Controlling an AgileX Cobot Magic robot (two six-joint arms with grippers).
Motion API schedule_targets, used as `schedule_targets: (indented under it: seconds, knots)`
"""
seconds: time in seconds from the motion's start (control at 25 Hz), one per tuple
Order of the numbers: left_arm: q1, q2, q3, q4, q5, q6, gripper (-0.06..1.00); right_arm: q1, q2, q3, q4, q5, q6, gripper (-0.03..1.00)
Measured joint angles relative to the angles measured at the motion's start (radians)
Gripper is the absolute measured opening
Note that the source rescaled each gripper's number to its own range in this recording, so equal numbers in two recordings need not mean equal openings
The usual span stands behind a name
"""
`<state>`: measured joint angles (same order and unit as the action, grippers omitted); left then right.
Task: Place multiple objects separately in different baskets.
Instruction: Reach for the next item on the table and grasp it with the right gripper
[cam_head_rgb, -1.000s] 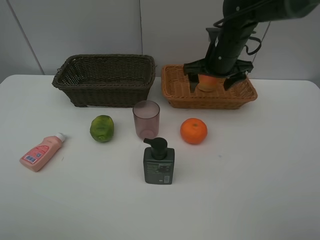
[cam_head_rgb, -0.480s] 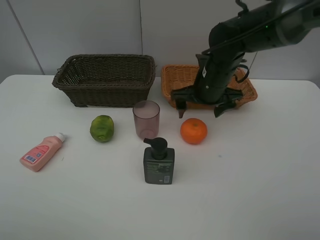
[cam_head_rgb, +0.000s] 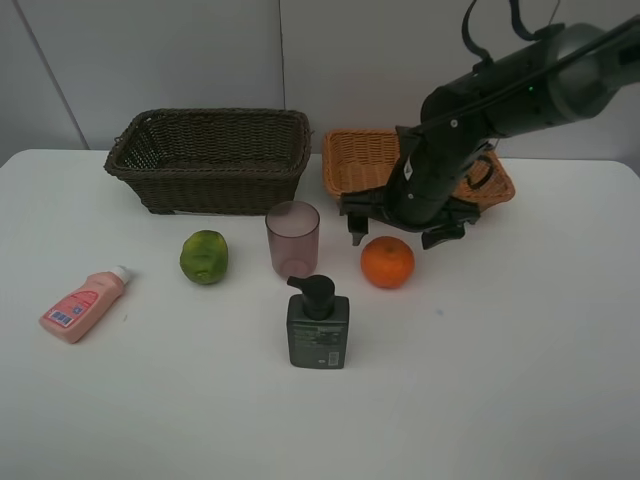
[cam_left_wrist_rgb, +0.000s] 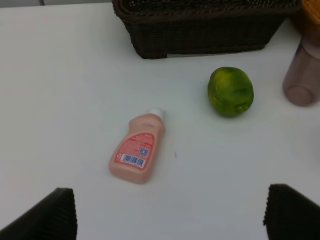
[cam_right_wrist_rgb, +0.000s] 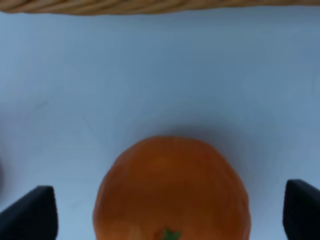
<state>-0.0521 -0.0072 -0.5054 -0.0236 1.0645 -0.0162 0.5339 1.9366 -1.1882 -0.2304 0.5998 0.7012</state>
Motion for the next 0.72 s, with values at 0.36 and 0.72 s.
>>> schedule_targets:
  seconds: [0.36,0.72]
  knots:
    - [0.000,0.000,0.000,0.000,0.000,0.000,0.97,0.000,0.059,0.000,-0.044,-0.026,0.013,1.00]
    - [0.000,0.000,0.000,0.000,0.000,0.000,0.97,0.000,0.098,0.000,-0.045,-0.060,0.014,1.00]
